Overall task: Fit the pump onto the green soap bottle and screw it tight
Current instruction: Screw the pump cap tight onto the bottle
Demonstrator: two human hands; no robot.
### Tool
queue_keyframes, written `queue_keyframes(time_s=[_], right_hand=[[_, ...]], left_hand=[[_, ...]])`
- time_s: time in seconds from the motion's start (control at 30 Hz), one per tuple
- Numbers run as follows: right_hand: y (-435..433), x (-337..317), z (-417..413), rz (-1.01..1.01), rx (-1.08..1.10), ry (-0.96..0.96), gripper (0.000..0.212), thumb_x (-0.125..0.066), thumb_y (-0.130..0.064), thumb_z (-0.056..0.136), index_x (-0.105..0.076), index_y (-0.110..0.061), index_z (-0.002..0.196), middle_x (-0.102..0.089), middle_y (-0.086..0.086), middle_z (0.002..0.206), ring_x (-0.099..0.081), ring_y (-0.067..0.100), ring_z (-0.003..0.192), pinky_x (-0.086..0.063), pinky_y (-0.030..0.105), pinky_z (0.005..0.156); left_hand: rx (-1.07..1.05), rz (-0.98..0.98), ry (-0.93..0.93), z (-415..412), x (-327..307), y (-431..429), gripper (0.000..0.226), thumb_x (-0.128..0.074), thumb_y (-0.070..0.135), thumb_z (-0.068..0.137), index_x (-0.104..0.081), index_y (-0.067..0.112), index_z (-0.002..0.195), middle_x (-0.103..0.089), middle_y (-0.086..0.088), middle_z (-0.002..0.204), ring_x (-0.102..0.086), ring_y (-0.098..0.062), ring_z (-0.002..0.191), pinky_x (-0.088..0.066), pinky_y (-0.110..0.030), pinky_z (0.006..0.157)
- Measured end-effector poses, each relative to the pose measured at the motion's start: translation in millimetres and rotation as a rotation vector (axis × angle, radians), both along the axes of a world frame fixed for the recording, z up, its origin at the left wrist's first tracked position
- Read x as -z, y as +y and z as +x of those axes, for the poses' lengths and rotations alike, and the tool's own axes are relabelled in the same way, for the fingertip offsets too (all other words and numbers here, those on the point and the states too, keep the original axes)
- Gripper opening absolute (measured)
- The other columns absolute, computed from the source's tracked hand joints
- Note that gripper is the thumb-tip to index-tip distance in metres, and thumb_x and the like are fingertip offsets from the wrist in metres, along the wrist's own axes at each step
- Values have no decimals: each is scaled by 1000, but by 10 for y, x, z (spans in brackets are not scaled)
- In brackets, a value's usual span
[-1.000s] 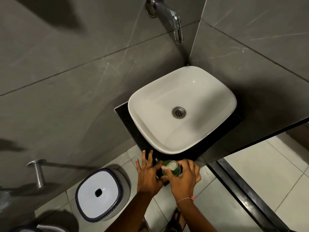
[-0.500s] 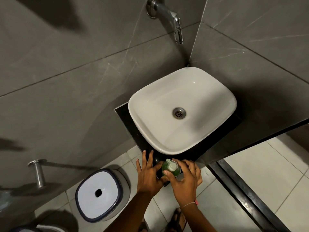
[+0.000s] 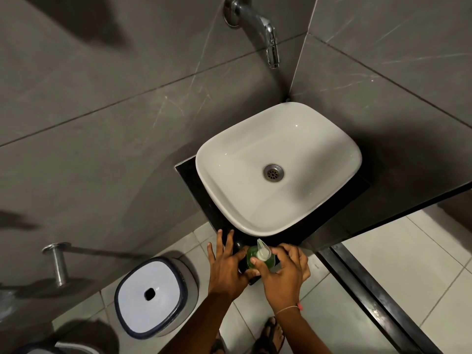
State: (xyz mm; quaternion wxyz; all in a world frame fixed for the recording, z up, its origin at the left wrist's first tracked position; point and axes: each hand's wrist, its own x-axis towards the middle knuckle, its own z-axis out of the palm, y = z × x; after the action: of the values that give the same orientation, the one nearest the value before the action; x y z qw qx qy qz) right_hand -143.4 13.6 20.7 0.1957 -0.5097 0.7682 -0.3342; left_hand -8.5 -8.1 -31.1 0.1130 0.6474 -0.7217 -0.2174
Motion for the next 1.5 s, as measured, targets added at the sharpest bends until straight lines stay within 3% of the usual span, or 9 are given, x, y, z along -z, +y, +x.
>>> queue_keyframes(time_s=[0.13,0.37,0.57,0.7,0.87,1.0,1.13,1.27,1.5], right_hand=[[0,-57,38,45,6,23,38,-86,-45,57,-65,-28,83,-60,-5,102,-47,27,114,-32,49,94],[60,-399,-360,-64,-393,154,53,-50,-57,84,-41,-47,135,-41,-11,139,-26,17,138,-25,50,107],[-310,-556,-507,-87,-765,450,34,-51,-40,91,-55,-48,124,-31,-3,156,-12,27,147,-18,53,114],[-359,-577,-518,-110,-659,452,30,-63,-59,78,-70,-33,91,-54,-2,135,-27,26,141,-27,56,108],[-204,-611,-187,33,-284,508,50,-60,-75,63,-57,-25,61,-62,-3,103,-43,28,128,-27,57,105],[-119,-617,-236,6,-225,352,40,-52,-71,75,-64,-34,78,-60,-7,115,-39,25,131,-27,60,105],[-162,-563,-439,-39,-549,154,29,-50,-45,91,-58,-49,118,-42,-9,147,-19,21,145,-23,55,112],[-231,-504,-447,-16,-604,93,30,-60,-34,86,-63,-51,111,-35,-17,150,-7,15,148,-12,49,116],[-141,-469,-353,-40,-453,11,20,-65,-44,81,-68,-44,100,-40,-20,145,-13,18,147,-20,53,113]], left_hand=[[7,4,-16,2,2,-7,70,-45,73,70,-56,34,128,-9,-2,162,22,-24,145,5,-60,117],[2,-10,38,7,-4,-3,72,-48,82,69,-55,38,127,-11,-4,161,18,-26,146,10,-58,115],[4,4,39,-1,-9,10,68,-57,75,71,-50,42,130,-12,-6,161,22,-26,145,9,-59,116],[-12,3,61,-1,-12,3,67,-53,77,70,-53,42,127,-12,-5,161,22,-24,145,10,-58,116],[-26,7,54,-9,-5,10,56,-64,66,71,-61,36,118,-13,-4,161,24,-20,144,6,-60,116],[-26,38,32,-16,-15,13,59,-65,65,71,-57,39,123,-10,-3,162,26,-21,143,8,-59,116],[-15,46,21,-19,-50,5,64,-64,68,72,-53,40,129,-9,-5,162,24,-24,145,9,-58,116],[-20,41,36,-19,-59,15,63,-65,67,72,-53,41,128,-11,-5,162,23,-25,144,8,-59,116],[-24,39,40,-24,-68,9,62,-65,68,70,-55,41,125,-11,-5,162,25,-22,143,9,-58,116]])
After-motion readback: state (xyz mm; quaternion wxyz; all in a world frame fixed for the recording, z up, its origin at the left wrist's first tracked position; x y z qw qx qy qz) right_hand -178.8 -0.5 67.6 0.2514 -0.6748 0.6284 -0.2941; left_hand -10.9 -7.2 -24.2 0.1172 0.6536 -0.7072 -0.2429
